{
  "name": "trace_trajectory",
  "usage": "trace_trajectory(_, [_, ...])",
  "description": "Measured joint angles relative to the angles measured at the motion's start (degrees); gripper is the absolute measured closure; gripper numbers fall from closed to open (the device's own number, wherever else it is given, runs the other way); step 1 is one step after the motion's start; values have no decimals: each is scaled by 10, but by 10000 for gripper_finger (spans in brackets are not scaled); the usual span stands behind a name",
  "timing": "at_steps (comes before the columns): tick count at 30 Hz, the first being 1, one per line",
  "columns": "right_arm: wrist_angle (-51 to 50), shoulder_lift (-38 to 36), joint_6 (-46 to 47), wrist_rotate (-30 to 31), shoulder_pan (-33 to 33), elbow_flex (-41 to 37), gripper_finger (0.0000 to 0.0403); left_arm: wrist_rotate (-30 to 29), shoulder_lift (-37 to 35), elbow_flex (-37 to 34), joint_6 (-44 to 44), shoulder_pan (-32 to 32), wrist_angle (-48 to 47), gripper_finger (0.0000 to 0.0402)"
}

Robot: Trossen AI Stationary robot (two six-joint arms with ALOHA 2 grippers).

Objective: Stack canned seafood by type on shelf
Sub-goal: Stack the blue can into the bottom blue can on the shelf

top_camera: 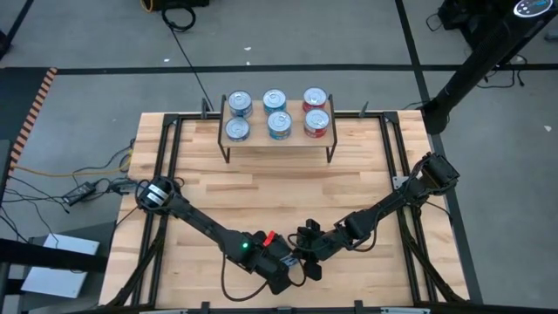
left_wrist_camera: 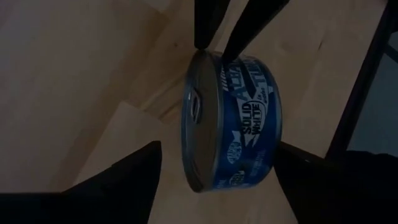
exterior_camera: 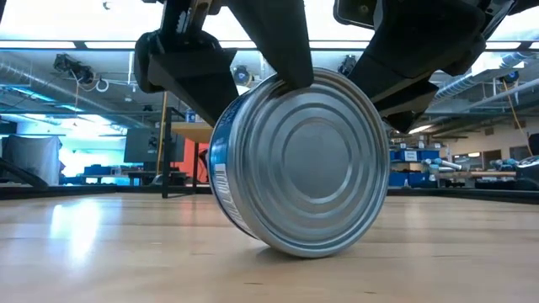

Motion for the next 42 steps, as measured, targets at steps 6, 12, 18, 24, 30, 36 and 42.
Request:
trace_trajectory(6, [0, 0, 0, 0, 0, 0, 332, 1, 0, 0, 5, 1, 0, 163])
trace_trajectory(12, [0, 0, 0, 0, 0, 0, 330, 6, 0, 0, 25, 1, 1, 260])
trace_trajectory(18, [-34, -37, -8, 0, 1, 0, 331, 19, -2, 0, 41, 1, -4, 267])
trace_trajectory(24, [-129, -115, -22, 33, 1, 0, 331, 24, -5, 44, 71, 1, -102, 267])
trace_trajectory(30, [-211, -187, -30, 75, 1, 0, 331, -18, -7, 157, 132, 15, -280, 267])
trace_trajectory(36, [-256, -229, -36, 110, 1, 0, 330, -91, -7, 291, 144, 52, -510, 267])
trace_trajectory(42, [-273, -243, -42, 122, 1, 0, 331, -123, -51, 347, 186, 120, -521, 267])
